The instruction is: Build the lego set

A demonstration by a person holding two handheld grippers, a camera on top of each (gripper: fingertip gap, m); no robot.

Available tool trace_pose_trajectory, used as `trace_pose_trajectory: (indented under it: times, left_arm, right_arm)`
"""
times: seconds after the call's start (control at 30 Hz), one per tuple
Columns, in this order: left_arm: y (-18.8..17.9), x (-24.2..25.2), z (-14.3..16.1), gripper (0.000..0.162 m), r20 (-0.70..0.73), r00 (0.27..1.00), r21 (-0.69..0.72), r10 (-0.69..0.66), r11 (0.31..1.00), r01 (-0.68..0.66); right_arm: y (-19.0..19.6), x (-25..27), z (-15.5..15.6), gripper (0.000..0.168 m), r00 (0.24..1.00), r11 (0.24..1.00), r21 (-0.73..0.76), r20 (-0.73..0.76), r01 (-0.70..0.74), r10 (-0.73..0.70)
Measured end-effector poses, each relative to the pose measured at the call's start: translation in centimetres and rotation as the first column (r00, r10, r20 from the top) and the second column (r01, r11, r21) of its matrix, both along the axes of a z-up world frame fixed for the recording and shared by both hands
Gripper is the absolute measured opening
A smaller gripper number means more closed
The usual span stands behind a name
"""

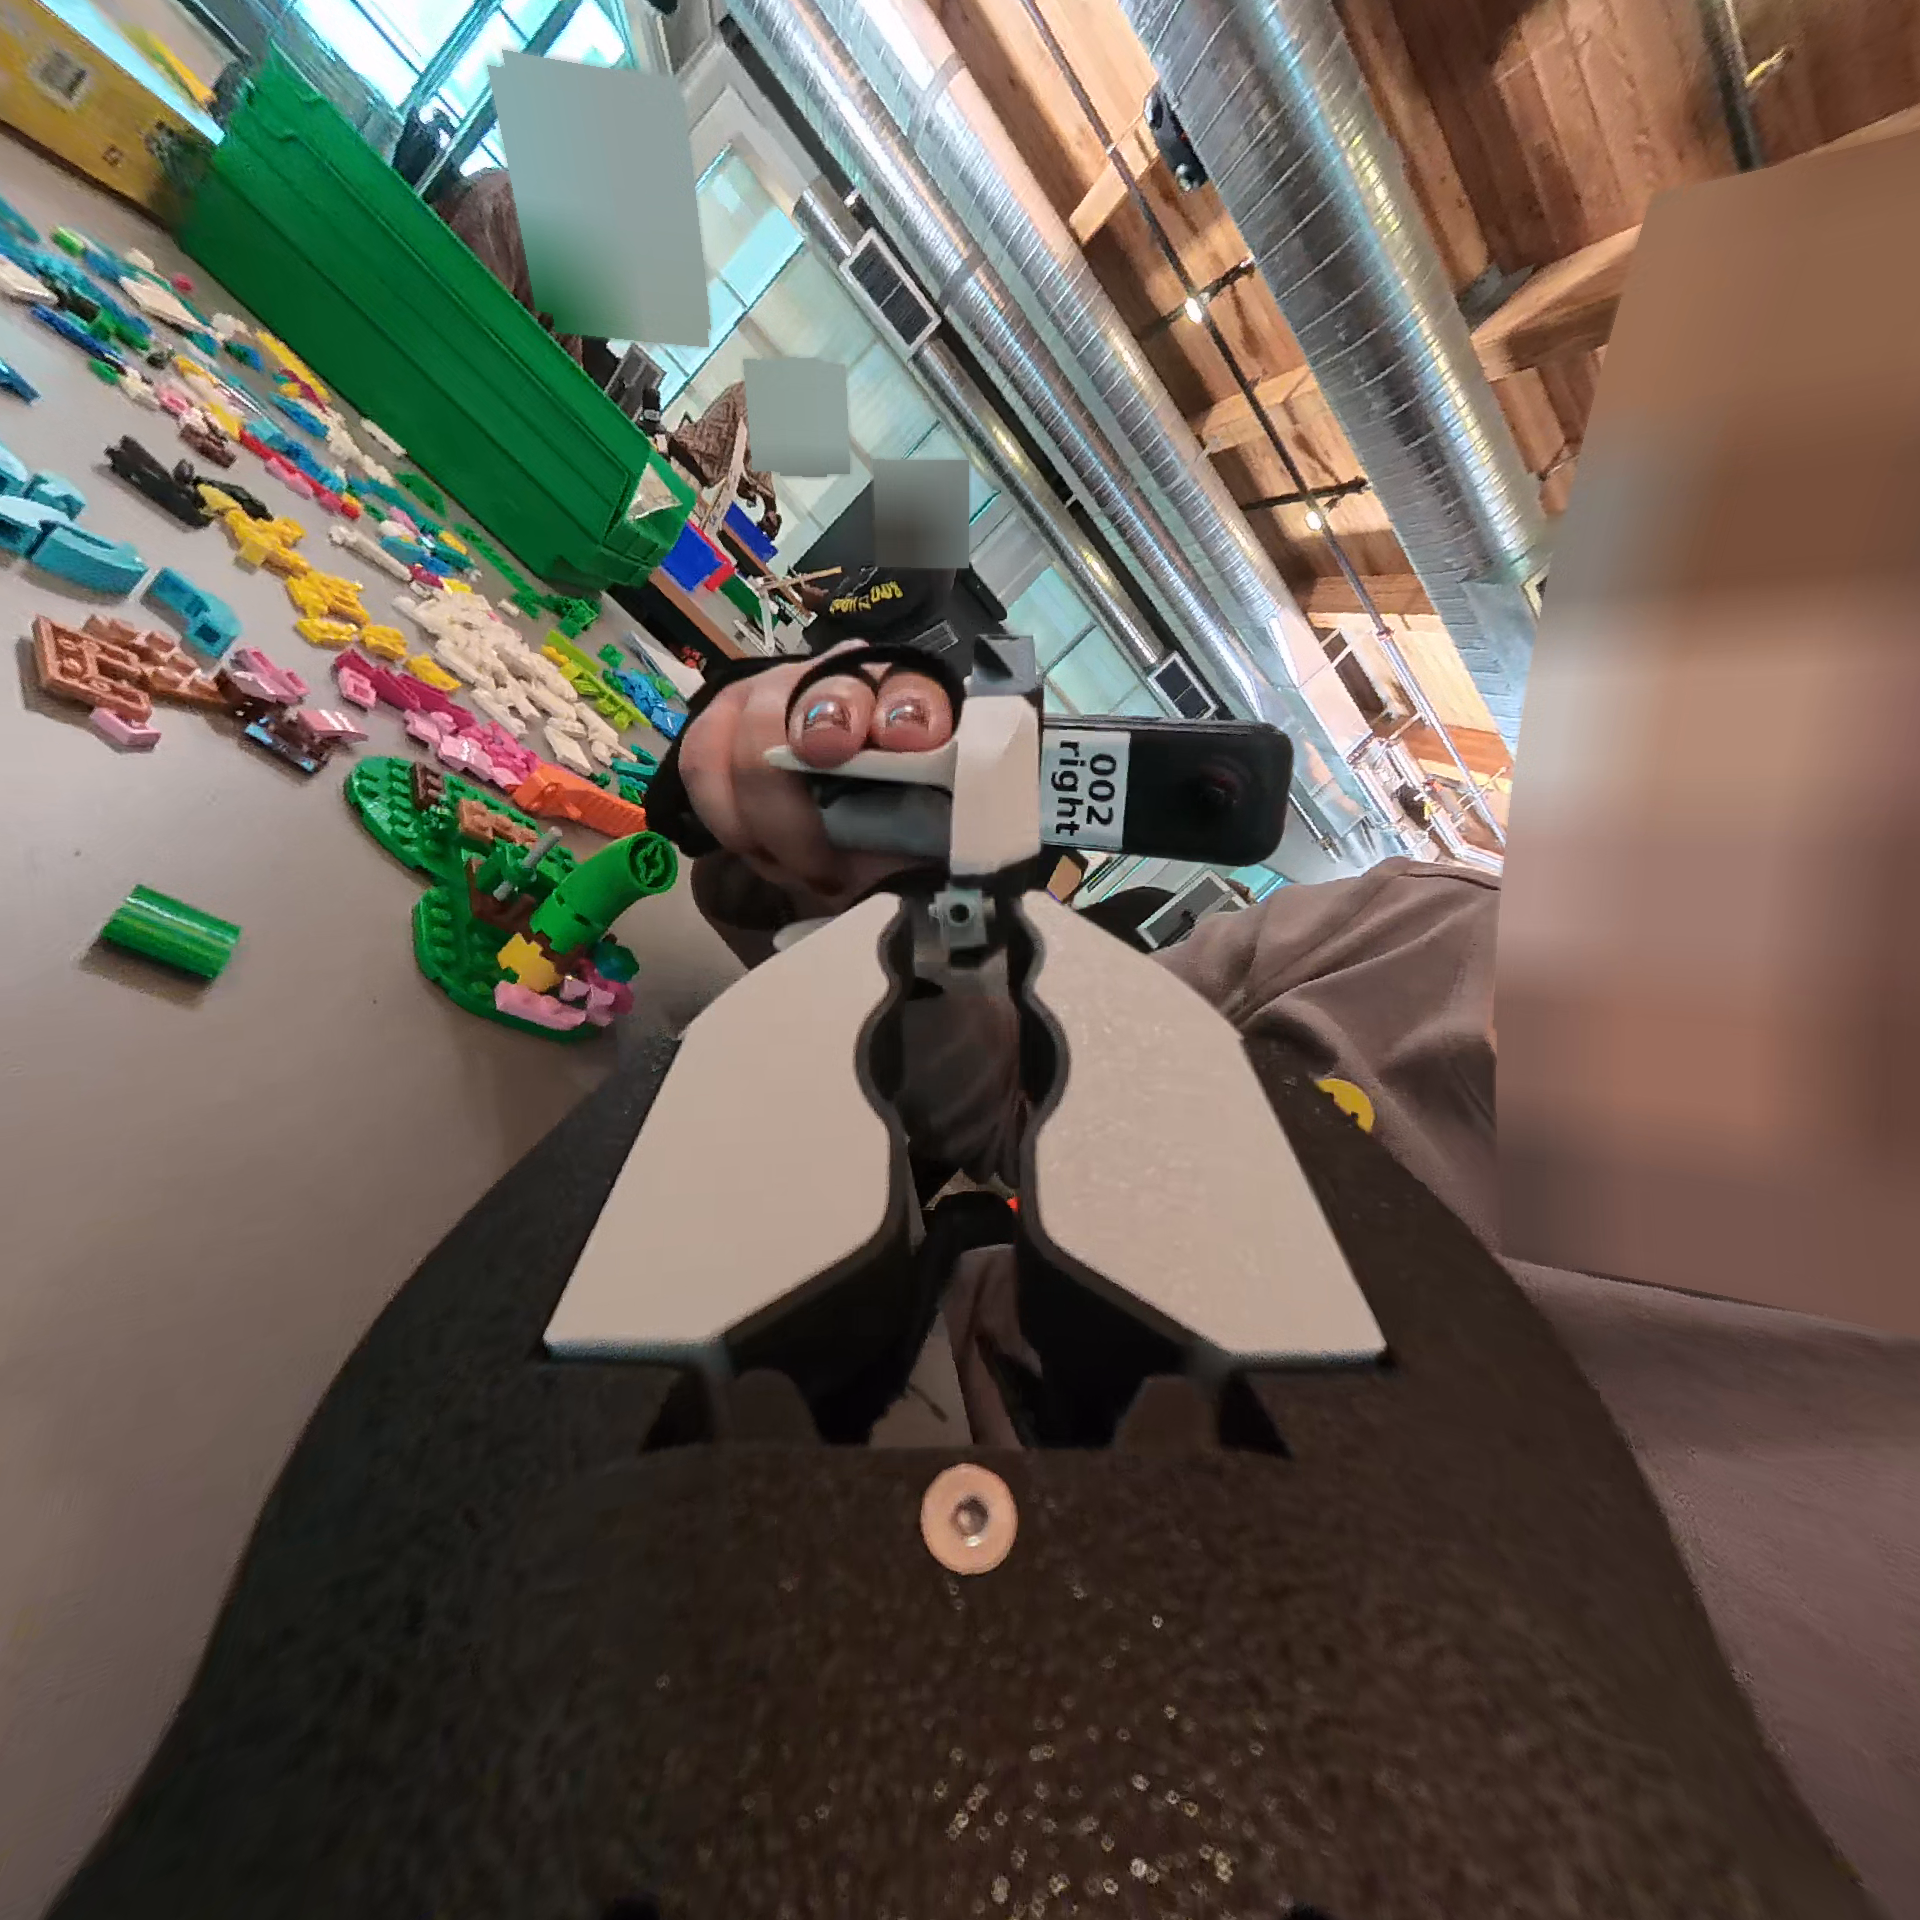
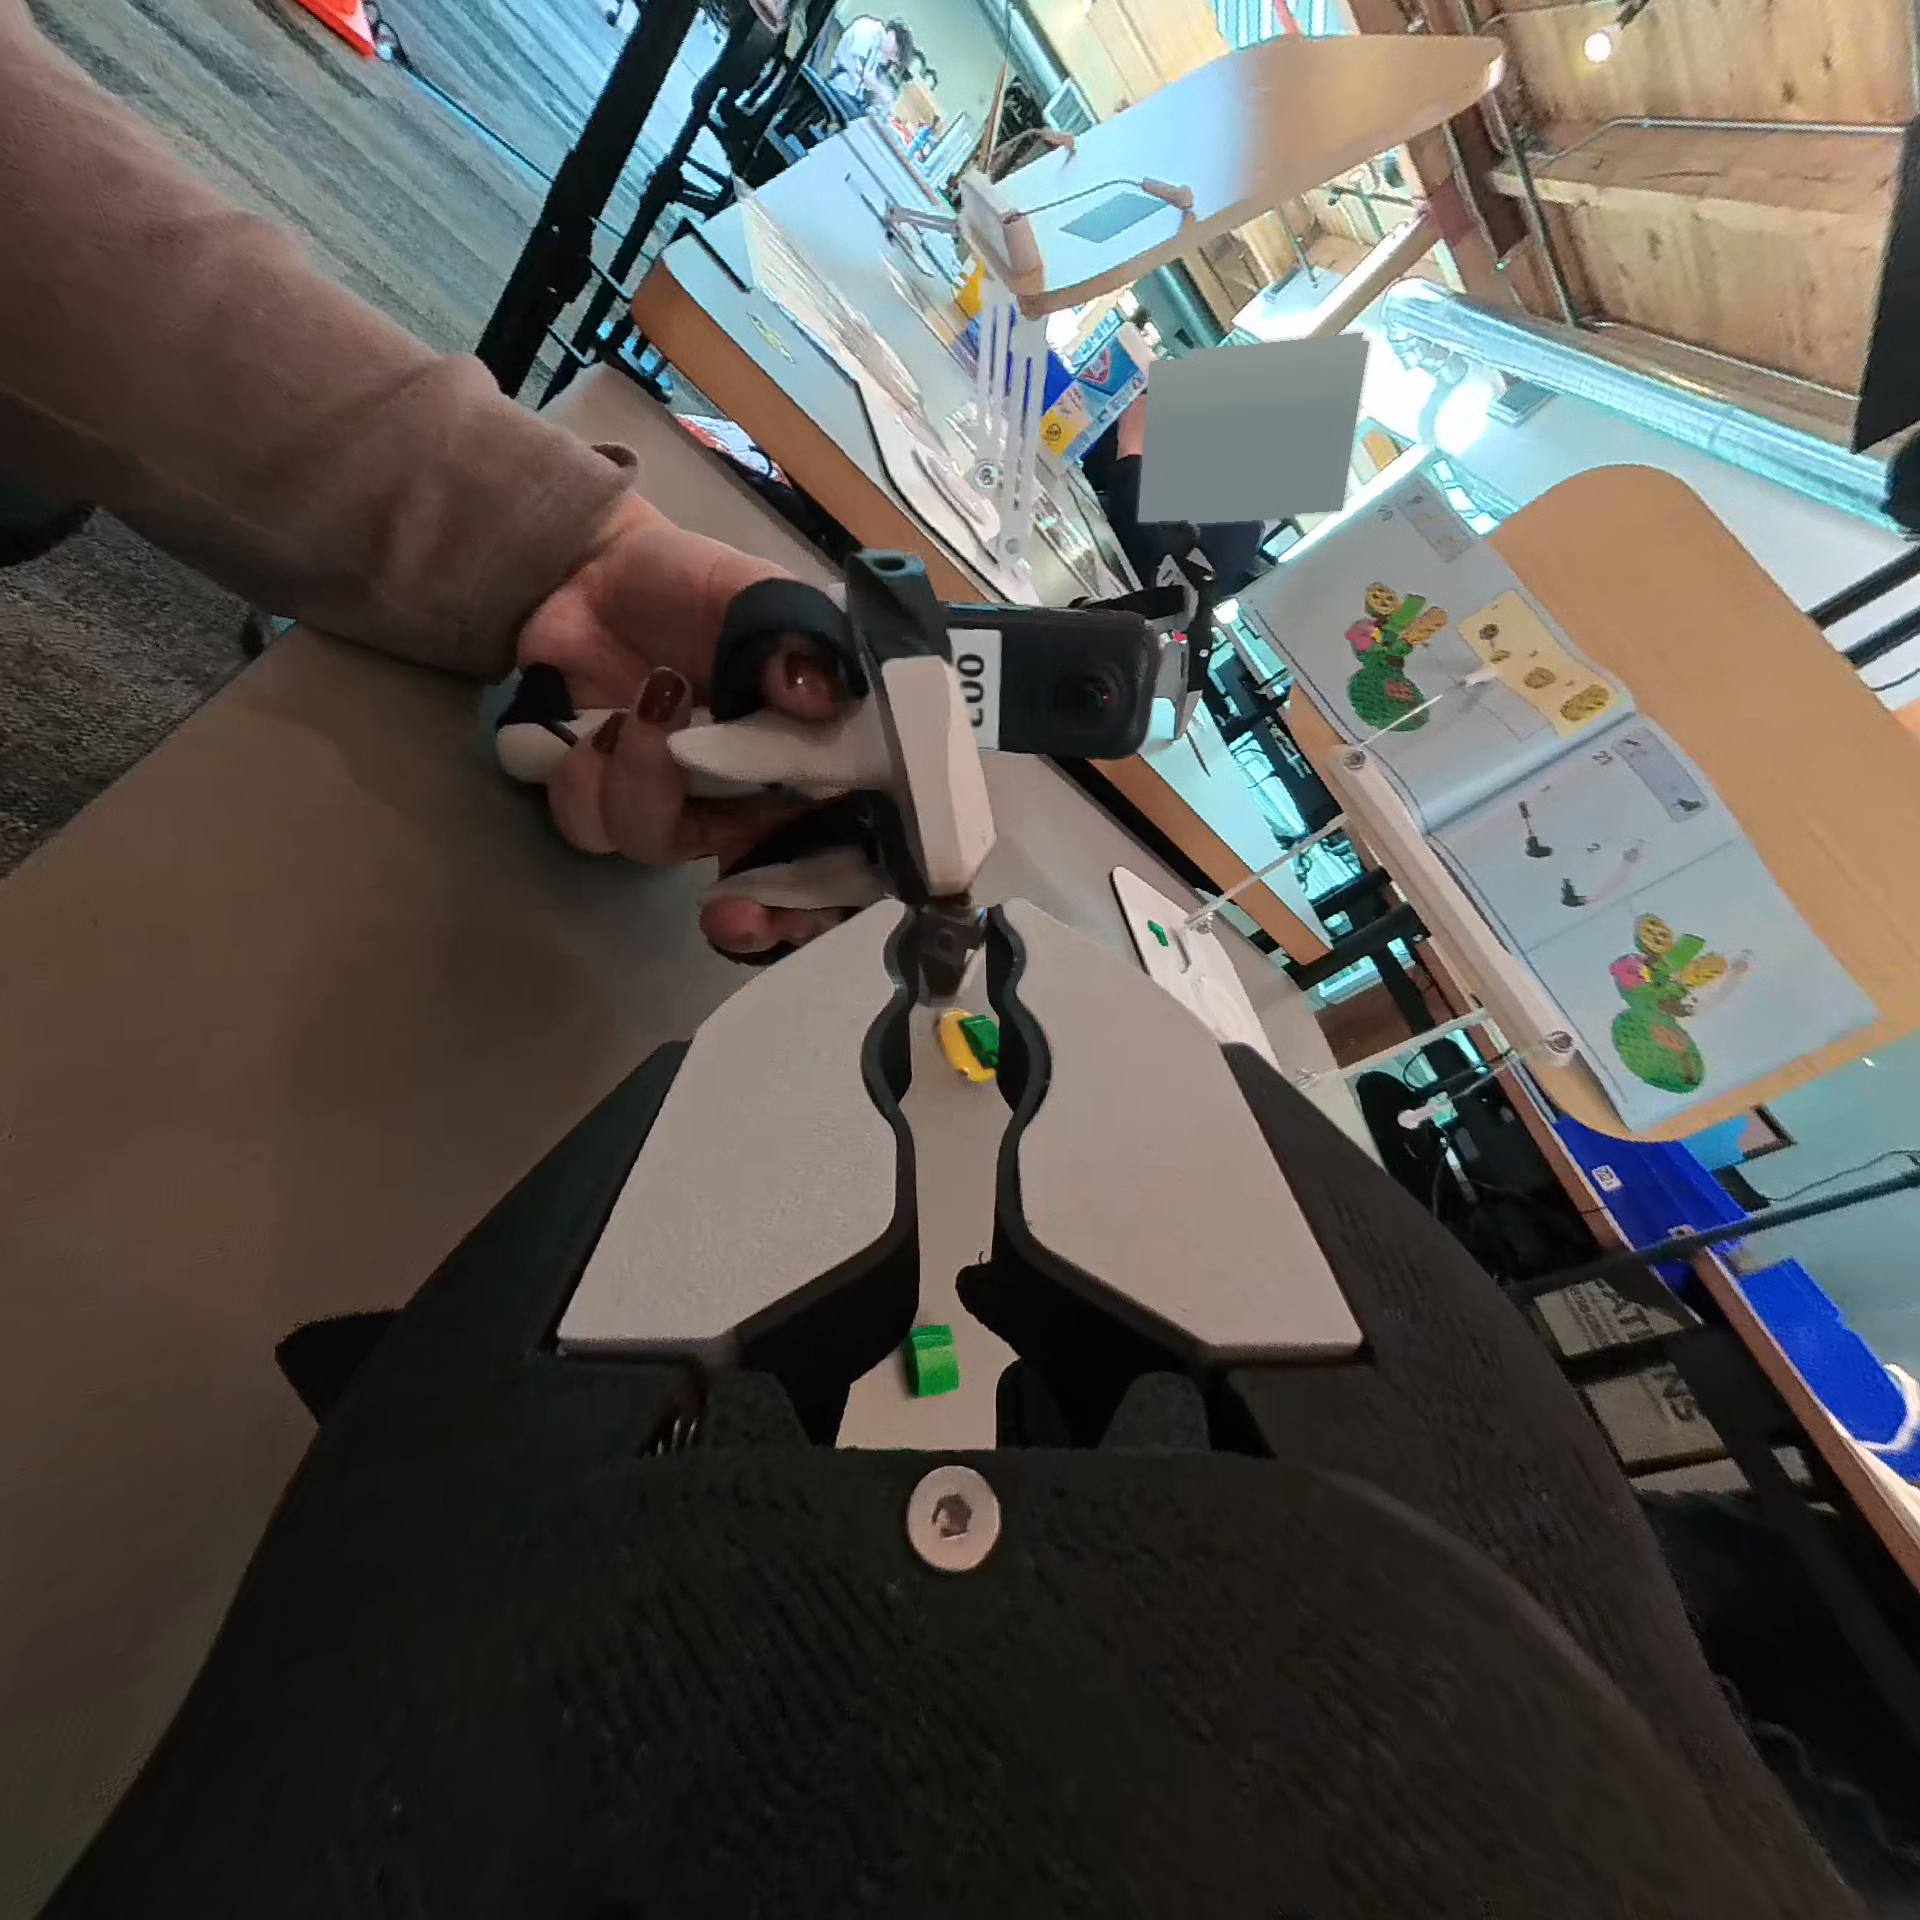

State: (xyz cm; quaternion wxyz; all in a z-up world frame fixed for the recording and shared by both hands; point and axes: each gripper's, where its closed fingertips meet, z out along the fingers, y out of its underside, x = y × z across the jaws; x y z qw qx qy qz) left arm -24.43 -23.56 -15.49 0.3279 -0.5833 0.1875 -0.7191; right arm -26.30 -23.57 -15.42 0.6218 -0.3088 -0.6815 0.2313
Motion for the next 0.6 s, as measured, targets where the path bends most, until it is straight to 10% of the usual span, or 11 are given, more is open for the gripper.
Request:
trace_pose_trajectory:
  times: [0.6]
  left_arm:
    - [0.28,-0.92,0.56,0.01,0.09,0.996,-0.054,-0.019,0.998,0.024]
  right_arm:
    - [-0.08,-0.26,-0.03,0.01,1.0,1.0,0.005,-0.014,0.002,-0.002]
